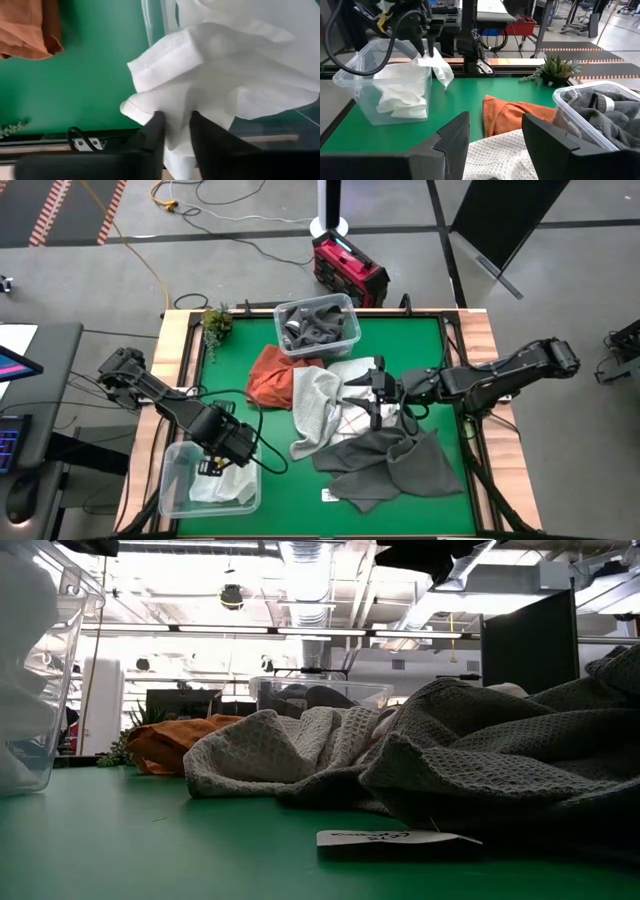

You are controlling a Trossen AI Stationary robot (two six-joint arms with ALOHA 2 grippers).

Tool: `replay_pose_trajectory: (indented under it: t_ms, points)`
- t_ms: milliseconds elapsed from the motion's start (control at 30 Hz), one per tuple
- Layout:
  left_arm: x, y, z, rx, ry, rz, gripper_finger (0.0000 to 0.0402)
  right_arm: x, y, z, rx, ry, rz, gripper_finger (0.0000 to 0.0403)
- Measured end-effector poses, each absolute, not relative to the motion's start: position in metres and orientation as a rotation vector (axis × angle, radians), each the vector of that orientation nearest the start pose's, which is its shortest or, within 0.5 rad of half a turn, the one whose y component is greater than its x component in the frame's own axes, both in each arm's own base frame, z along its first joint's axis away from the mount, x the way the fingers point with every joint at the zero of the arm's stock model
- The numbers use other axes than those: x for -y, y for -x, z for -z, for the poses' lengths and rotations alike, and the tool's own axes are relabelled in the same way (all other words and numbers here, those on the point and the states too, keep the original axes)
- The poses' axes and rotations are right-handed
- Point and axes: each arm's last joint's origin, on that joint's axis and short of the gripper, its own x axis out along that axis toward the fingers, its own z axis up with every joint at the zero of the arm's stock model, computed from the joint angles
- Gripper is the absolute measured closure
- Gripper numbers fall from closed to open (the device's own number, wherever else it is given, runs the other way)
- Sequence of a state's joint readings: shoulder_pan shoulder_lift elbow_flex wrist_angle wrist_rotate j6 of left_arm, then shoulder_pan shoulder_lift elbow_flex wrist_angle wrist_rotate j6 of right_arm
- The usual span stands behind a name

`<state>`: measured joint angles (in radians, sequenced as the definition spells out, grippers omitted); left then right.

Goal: Sort towels by color in basket
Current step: Put the left white towel into the bottom transparent bin

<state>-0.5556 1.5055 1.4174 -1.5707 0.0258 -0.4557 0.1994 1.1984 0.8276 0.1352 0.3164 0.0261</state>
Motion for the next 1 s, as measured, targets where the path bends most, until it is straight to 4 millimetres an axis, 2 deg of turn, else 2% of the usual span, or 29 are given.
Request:
replay_pose_trajectory:
  t_ms: [133, 300, 433, 533, 667, 833, 900, 1000]
  points:
    - [0.130, -0.206, -0.309, -1.669, -0.093, 0.095, 0.0391, -0.044, -0.263, -0.294, -0.226, 0.034, 0.119, 0.0188]
    - [0.130, -0.203, -0.313, -1.677, -0.055, 0.140, 0.0398, -0.044, -0.263, -0.294, -0.227, 0.035, 0.119, 0.0188]
    - [0.127, -0.198, -0.331, -1.609, 0.000, 0.151, 0.0399, -0.044, -0.263, -0.294, -0.228, 0.042, 0.117, 0.0188]
    - [0.126, -0.196, -0.348, -1.504, 0.128, 0.165, 0.0398, -0.044, -0.263, -0.294, -0.235, 0.044, 0.117, 0.0188]
    - [0.144, -0.210, -0.366, -1.227, 0.339, 0.346, 0.0398, -0.044, -0.263, -0.293, -0.237, 0.045, 0.118, 0.0188]
    - [0.175, -0.209, -0.378, -1.110, 0.390, 0.629, 0.0398, -0.044, -0.263, -0.293, -0.237, 0.044, 0.119, 0.0188]
    - [0.180, -0.204, -0.377, -1.129, 0.385, 0.640, 0.0398, -0.044, -0.263, -0.293, -0.237, 0.044, 0.119, 0.0188]
    - [0.181, -0.195, -0.368, -1.241, 0.391, 0.501, 0.0398, -0.045, -0.263, -0.293, -0.236, 0.044, 0.115, 0.0188]
